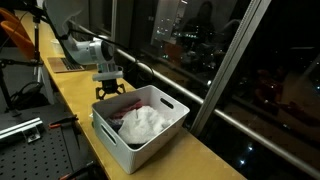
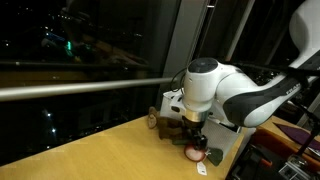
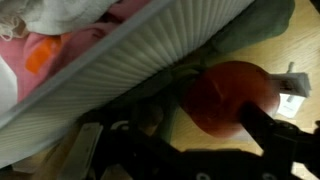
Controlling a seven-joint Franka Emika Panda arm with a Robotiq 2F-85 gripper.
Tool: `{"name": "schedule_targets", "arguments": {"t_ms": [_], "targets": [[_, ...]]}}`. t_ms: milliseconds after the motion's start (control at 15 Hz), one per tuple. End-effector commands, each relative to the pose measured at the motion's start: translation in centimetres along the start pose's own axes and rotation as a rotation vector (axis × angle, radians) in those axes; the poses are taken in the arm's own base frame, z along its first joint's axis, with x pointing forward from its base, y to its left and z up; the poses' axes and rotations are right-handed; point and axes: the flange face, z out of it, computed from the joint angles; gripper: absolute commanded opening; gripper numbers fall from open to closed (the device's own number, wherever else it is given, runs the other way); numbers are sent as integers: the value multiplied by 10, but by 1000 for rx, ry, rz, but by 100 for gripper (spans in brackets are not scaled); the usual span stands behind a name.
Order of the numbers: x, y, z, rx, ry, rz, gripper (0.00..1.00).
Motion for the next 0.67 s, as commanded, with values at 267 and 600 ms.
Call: {"name": "schedule_targets", "arguments": {"t_ms": [267,600], "targets": [[19,-5,31,32,10,-59,100],[18,5,28,33,18,-36,49]]}}
